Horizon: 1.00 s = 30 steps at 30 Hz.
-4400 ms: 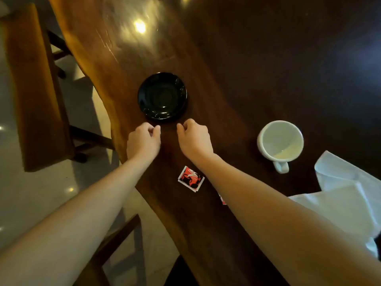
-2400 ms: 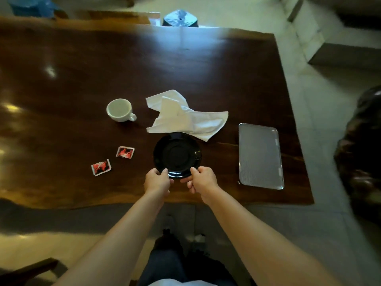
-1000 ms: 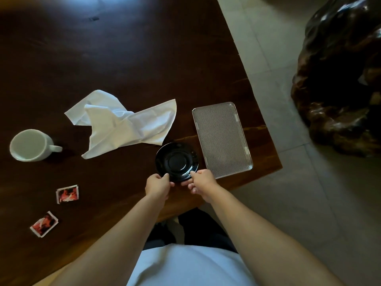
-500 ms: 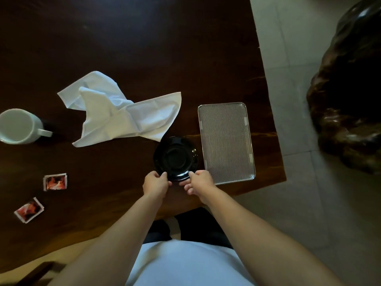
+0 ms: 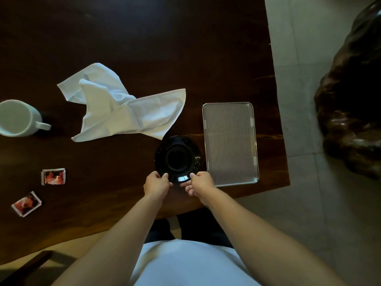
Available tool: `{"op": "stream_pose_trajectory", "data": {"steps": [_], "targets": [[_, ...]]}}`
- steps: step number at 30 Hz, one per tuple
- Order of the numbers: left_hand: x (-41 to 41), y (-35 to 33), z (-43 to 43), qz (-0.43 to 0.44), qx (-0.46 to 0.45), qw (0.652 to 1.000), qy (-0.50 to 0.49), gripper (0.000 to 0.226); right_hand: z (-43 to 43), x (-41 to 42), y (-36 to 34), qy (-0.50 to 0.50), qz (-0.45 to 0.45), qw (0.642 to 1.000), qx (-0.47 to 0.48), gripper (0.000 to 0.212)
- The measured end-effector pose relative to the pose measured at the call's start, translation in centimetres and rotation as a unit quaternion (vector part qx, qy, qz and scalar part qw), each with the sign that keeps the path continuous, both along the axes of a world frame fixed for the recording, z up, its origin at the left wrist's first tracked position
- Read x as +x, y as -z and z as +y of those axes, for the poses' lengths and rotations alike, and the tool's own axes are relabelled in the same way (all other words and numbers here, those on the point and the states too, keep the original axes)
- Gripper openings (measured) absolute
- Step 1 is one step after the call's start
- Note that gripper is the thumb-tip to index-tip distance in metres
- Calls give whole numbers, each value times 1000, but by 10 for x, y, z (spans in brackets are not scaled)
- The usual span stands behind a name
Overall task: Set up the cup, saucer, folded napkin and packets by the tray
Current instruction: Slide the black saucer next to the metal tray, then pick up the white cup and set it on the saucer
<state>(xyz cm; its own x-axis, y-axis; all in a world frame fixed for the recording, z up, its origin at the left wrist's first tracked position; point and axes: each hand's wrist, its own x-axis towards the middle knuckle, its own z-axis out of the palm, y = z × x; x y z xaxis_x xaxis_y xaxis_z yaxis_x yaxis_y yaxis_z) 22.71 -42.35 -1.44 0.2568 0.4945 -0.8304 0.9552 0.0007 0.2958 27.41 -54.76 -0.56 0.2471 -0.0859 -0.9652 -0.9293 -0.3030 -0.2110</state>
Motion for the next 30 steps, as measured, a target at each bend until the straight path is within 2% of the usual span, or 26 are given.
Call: {"op": "stream_pose_trajectory", "data": {"steps": [16,20,25,30], "targets": [[4,0,4,24,-52,998,13,20,0,7,-1,-21,9,1000,-8,54],[5,-7,14,33,-65,996,43,28,-4,11,-7,-48,10,999,-4,47],[13,-30,41,41,-33,992,112,26,-8,24,-32,-155,37,987,10,46],[17,-55,76,28,45,991,126,20,8,46,-66,-363,69,928,42,39]]}}
